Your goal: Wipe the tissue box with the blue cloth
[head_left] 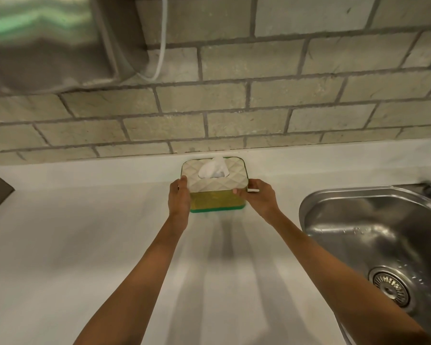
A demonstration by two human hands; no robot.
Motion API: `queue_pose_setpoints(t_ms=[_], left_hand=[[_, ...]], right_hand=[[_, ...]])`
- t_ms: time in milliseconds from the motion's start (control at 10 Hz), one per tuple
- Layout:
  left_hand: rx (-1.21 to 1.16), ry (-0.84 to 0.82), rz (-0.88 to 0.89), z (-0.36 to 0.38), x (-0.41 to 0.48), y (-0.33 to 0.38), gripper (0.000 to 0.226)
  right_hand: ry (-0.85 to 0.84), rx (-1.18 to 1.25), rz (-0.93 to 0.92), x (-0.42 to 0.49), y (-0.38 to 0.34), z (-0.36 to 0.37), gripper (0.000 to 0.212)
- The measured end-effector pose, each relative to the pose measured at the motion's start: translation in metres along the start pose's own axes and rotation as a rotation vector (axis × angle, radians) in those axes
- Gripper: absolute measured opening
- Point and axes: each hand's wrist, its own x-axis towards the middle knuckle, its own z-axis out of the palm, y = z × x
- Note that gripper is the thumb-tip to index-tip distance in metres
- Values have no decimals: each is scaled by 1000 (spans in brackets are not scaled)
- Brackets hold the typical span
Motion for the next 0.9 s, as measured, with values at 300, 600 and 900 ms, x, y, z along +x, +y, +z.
queue_pose_setpoints(t_ms=[300,600,900], left_hand=[[21,-4,-32,-2,0,3,46],[32,-26,-24,-2,2,2,48],[74,25,-38,-12,-9,10,55]], right_hand=[[-3,6,11,-4,-1,2,55],[-2,11,14,-4,-2,2,58],[31,1,65,-13,-5,-1,67]])
